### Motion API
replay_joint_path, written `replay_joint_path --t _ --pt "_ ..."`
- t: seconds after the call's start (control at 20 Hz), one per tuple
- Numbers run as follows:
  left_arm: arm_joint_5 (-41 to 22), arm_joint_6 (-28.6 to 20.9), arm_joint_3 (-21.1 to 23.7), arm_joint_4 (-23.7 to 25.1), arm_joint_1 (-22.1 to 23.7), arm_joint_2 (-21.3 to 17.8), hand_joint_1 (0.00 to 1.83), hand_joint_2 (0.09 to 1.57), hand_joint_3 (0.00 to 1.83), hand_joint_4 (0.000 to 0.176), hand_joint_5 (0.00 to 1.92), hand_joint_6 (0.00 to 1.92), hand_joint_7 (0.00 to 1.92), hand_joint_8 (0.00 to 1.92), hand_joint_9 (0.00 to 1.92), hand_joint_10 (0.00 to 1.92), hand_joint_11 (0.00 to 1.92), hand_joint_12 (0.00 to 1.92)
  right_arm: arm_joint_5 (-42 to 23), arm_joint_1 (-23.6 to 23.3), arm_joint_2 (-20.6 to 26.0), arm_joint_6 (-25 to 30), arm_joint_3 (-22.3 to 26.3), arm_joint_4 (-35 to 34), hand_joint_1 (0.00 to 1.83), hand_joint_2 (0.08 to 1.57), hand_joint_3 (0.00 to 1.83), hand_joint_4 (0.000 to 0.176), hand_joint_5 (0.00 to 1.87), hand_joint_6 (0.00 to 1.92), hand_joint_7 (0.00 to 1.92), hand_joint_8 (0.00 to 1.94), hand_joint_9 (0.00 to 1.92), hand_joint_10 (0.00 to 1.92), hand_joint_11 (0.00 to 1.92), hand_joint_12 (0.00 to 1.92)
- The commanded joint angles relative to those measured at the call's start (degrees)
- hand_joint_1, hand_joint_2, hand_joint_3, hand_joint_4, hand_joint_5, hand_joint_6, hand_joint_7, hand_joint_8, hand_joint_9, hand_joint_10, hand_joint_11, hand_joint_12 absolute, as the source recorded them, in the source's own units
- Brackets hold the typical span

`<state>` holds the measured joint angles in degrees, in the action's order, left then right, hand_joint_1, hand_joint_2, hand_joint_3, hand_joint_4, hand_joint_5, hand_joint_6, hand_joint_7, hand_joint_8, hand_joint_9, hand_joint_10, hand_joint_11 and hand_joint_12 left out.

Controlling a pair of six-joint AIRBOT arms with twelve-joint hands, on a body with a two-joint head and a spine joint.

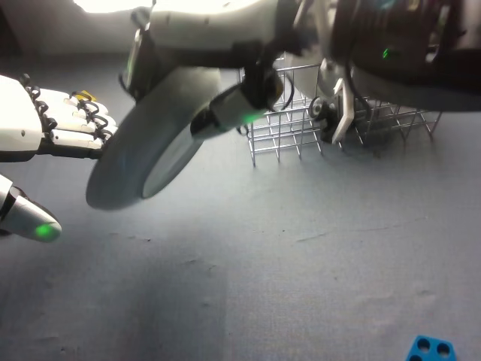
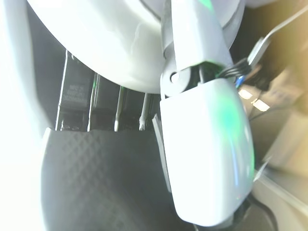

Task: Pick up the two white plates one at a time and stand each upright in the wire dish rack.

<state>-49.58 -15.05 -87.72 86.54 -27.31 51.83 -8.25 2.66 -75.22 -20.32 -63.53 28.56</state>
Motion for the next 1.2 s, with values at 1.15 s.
replay_joint_path --t 1.15 --pt "-1.9 -0.6 0.8 -2.5 0.0 -1.4 0.0 1.08 0.0 0.0 0.03 0.01 0.04 0.01 0.03 0.01 0.01 0.0 -1.2 -5.8 6.6 38.5 0.2 -0.9 1.37 1.11 0.0 0.0 0.96 1.08 1.02 0.84 0.91 1.11 0.88 0.97"
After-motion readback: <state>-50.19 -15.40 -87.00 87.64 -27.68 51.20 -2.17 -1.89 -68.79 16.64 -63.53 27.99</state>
